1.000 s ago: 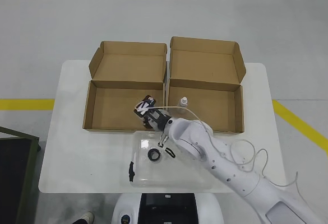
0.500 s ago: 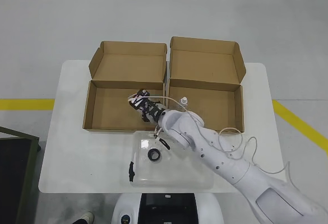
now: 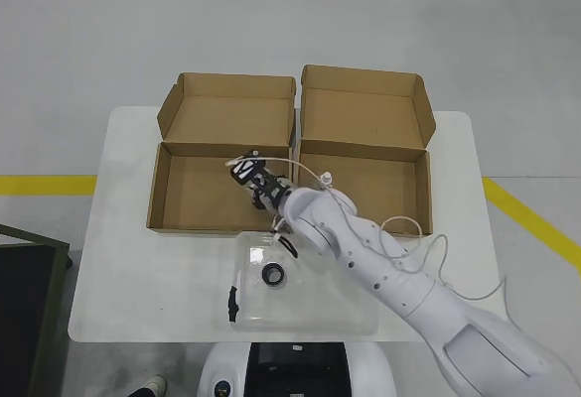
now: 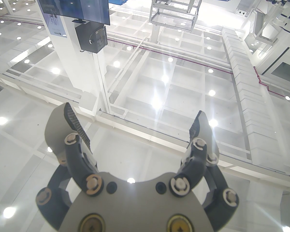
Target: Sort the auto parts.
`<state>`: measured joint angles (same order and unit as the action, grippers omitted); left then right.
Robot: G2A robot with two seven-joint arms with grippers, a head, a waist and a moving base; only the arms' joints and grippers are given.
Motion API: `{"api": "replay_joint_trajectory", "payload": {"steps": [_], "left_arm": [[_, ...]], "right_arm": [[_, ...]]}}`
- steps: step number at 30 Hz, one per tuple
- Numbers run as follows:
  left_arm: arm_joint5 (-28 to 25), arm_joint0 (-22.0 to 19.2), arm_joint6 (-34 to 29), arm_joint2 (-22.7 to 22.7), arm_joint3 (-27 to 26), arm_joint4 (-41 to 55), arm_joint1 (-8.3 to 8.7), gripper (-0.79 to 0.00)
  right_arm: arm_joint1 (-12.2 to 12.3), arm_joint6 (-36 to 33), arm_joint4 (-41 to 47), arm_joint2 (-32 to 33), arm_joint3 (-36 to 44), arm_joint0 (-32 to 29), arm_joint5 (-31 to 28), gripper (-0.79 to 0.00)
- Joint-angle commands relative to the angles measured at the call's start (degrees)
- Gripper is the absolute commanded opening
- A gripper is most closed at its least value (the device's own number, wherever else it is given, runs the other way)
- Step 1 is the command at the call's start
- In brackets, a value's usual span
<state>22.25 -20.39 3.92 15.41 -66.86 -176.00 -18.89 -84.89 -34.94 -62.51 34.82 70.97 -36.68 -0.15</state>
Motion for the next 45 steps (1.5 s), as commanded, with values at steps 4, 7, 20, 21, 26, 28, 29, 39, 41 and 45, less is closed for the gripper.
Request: {"api": "replay_joint_trajectory", "payload": {"steps": [4, 7, 20, 21, 26, 28, 29, 39, 41, 45], "left_arm": [[0.0, 0.0, 0.0, 0.0, 0.0, 0.0, 0.0, 0.0], [0.0, 0.0, 0.0, 0.0, 0.0, 0.0, 0.0, 0.0], [0.0, 0.0, 0.0, 0.0, 0.0, 0.0, 0.0, 0.0], [0.0, 0.0, 0.0, 0.0, 0.0, 0.0, 0.0, 0.0], [0.0, 0.0, 0.0, 0.0, 0.0, 0.0, 0.0, 0.0], [0.0, 0.0, 0.0, 0.0, 0.0, 0.0, 0.0, 0.0], [0.0, 0.0, 0.0, 0.0, 0.0, 0.0, 0.0, 0.0], [0.0, 0.0, 0.0, 0.0, 0.0, 0.0, 0.0, 0.0], [0.0, 0.0, 0.0, 0.0, 0.0, 0.0, 0.0, 0.0], [0.0, 0.0, 0.0, 0.0, 0.0, 0.0, 0.0, 0.0]], "right_arm": [[-0.9, -0.1, -0.4, -0.1, -1.8, 0.4, 0.0, -0.723], [-1.3, -0.1, -0.6, -0.1, -2.7, 0.4, 0.0, -0.68], [-2.6, 0.0, -1.6, 1.1, -4.5, -0.1, -0.6, -0.462], [-2.7, 0.2, -1.7, 1.2, -4.2, -0.2, -0.6, -0.462], [-2.4, 1.3, -3.3, 3.0, 0.4, -1.5, -1.1, -0.434], [-2.0, 1.4, -4.4, 4.1, 3.4, -2.5, -1.5, -0.416], [-1.7, 1.4, -4.8, 4.7, 5.2, -3.1, -2.0, -0.406], [1.1, 0.2, -7.7, 9.6, 22.6, -12.4, -12.5, -0.148], [1.7, -0.6, -8.5, 10.6, 25.3, -14.3, -14.6, -0.105], [2.9, -1.7, -10.6, 11.8, 29.8, -18.0, -19.8, -0.086]]}}
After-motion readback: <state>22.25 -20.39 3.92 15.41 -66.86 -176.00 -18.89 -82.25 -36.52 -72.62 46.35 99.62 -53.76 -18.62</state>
